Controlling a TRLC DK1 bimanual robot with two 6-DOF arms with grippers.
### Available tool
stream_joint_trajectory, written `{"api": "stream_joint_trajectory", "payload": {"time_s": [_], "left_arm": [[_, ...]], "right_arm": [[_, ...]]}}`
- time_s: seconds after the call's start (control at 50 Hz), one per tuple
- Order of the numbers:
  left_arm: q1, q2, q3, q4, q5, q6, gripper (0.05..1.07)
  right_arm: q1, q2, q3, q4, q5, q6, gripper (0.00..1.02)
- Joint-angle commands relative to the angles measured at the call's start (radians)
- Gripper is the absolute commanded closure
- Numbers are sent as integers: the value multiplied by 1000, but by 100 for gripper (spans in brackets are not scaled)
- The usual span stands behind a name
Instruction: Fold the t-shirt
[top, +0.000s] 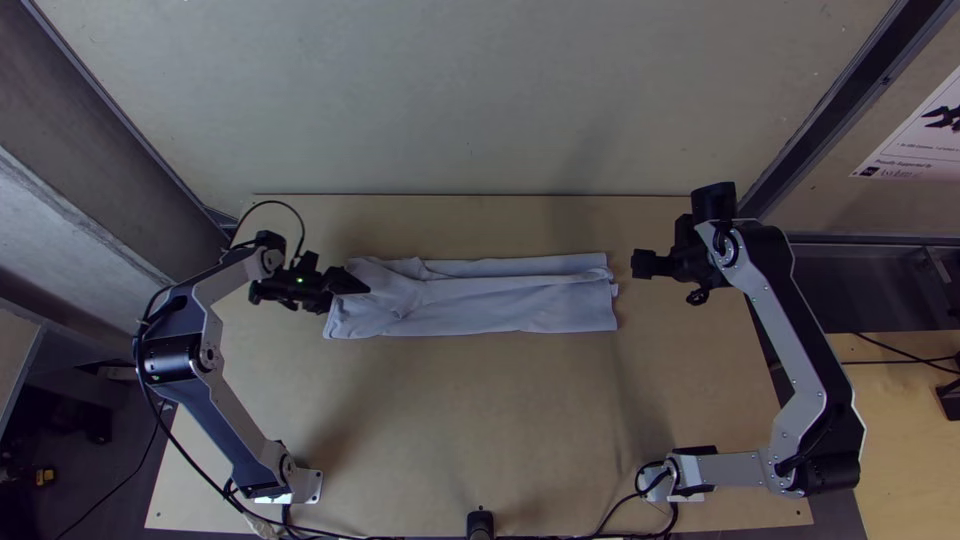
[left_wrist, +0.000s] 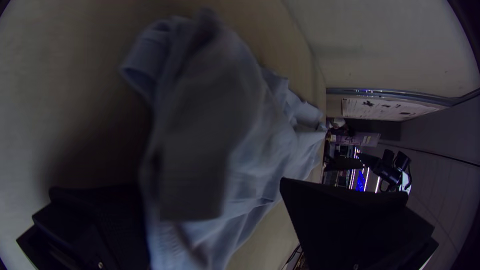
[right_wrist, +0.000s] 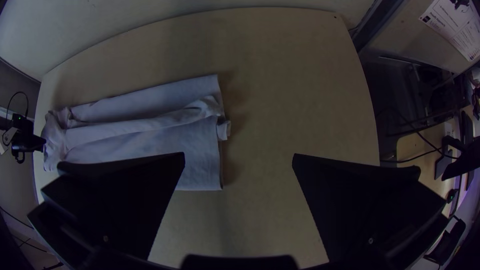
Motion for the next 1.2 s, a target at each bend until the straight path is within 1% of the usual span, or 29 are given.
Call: {"api": "stream_joint_trajectory", "payload": {"time_s": [0.0,0.14,0.26,0.3,0.32,0.36,0.4,0.44,0.46,0.48,0.54,0.64,0.72,0.86,0.98,1.08,1.18], "left_arm": [[-55,-3,-46,31,-12,-79,10],[-114,0,-47,90,-64,-145,10],[-160,23,-38,106,-164,-208,10],[-173,25,-39,106,-226,-212,12],[-183,23,-43,107,-271,-212,17],[-196,19,-47,107,-335,-225,33],[-199,6,-50,110,-374,-240,61],[-199,-7,-53,123,-383,-243,97],[-199,-13,-55,126,-386,-243,106],[-199,-23,-56,124,-391,-248,104],[-199,-46,-62,123,-426,-254,105],[-192,-84,-70,120,-532,-249,105],[-163,-116,-70,109,-618,-223,105],[-84,-155,-58,66,-733,-103,105],[25,-161,-12,15,-791,18,105],[126,-159,25,14,-840,137,105],[230,-136,94,8,-863,231,105]], "right_arm": [[17,-18,-24,7,8,15,4],[20,-16,-31,7,8,26,4],[22,-16,-54,9,8,32,4],[25,-19,-63,12,8,35,4],[25,-21,-69,13,8,35,4],[26,-27,-78,20,8,37,4],[28,-30,-87,27,8,38,4],[30,-35,-97,37,8,41,4],[30,-36,-100,40,8,41,4],[30,-38,-104,43,8,43,4],[33,-39,-113,49,8,52,4],[46,-48,-140,72,8,66,4],[56,-59,-163,93,8,78,4],[63,-65,-190,115,8,93,4],[71,-67,-209,127,8,110,4],[76,-78,-230,145,8,119,4],[80,-87,-253,158,8,133,4]]}}
